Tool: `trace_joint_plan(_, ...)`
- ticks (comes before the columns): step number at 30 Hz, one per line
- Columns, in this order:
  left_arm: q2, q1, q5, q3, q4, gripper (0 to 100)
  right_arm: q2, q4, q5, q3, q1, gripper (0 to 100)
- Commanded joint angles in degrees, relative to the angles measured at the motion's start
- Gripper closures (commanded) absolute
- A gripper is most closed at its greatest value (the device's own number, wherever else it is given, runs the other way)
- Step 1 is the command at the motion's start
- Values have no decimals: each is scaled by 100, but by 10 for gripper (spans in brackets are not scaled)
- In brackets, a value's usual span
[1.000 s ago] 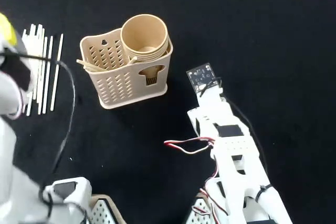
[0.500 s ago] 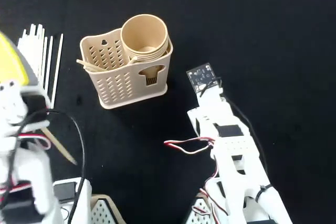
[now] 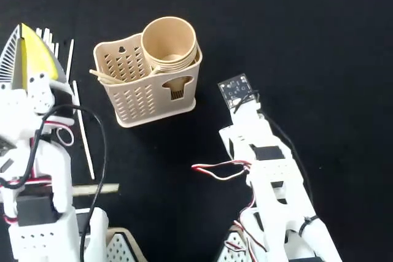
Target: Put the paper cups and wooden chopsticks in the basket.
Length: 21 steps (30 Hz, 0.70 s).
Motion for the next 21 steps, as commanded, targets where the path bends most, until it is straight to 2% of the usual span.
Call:
trace_joint_plan(1, 202, 48, -26, -92, -70, 971, -171, -105, 35, -31, -70, 985)
trace_joint_plan(4, 571, 48, -360, -365, 369, 971, -171, -105, 35, -31, -70, 985)
trace_joint_plan(6, 967, 22, -343, -866, 1081, 971, -171, -105, 35, -31, -70, 985)
trace_joint_plan(9, 1741, -462, -167, -2009, 2567, 968, -171, -105, 35, -31, -70, 985)
trace_joint_plan(13, 3024, -1332, -79, -3934, 5160, 965, -171, -105, 35, -40, -70, 985)
trace_joint_plan(15, 3675, -1587, -132, -4778, 6365, 933, -171, -105, 35, -40, -70, 985)
trace_joint_plan(18, 4589, -1666, -721, -5429, 7490, 876, -171, -105, 35, -40, -70, 985)
trace_joint_plan(21, 5196, -1657, -1152, -5481, 7982, 874, -171, -105, 35, -40, -70, 985)
